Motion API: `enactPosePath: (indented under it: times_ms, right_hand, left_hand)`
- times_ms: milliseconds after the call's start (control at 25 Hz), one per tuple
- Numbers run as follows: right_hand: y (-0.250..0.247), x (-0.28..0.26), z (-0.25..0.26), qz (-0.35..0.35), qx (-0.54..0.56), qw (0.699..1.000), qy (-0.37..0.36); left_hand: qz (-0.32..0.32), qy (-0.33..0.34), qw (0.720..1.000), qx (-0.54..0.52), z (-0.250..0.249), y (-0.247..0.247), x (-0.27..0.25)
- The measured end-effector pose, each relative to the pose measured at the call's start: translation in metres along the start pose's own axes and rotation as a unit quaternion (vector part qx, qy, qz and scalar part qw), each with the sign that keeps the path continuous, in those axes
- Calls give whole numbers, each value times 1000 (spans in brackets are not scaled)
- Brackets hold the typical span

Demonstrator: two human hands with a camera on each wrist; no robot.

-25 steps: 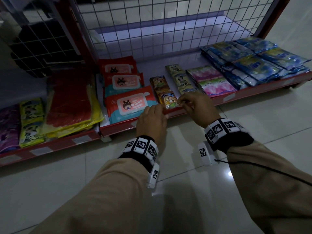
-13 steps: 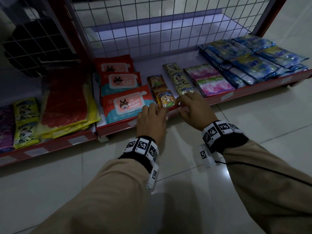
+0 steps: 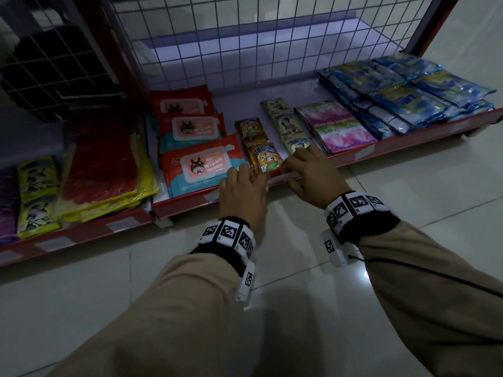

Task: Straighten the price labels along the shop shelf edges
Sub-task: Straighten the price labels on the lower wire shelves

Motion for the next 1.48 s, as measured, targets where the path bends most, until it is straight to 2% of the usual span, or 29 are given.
enactPosePath:
  times_ms: [280, 680, 840, 1000, 1160, 1360, 1480]
  right_hand:
    - [0, -2, 6, -11, -46, 999, -18]
    - [1, -8, 6, -21, -2, 1000, -16]
    - [3, -11, 8, -9, -18, 1000, -15]
    - [-5, -12, 5, -29, 16, 999, 8]
    - [-4, -12, 25, -32, -13, 999, -11]
    - [7, -4, 44, -3, -6, 1000, 3]
    - [10, 1, 49, 1, -4, 1000, 18]
  left_hand:
    - [8, 6, 1000, -2, -2, 0, -1]
    - [10, 8, 1000, -9, -2, 1, -1]
    - [17, 6, 1000, -4, -3, 1, -1]
    - [-7, 9, 999, -40, 2, -7, -5]
    - [-13, 25, 996, -79, 9, -14, -12]
    - [31, 65, 993, -93, 18, -12, -23]
    - [1, 57, 997, -53, 40, -20, -35]
Point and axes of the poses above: each hand's wrist, its own x-axis towards the middle knuckle, its own y-axis out of the palm, z = x × y, the point moved 10 cm from there along x, towards the middle knuckle, and after that the axes turned 6 degrees about z, right-handed, at the moved point
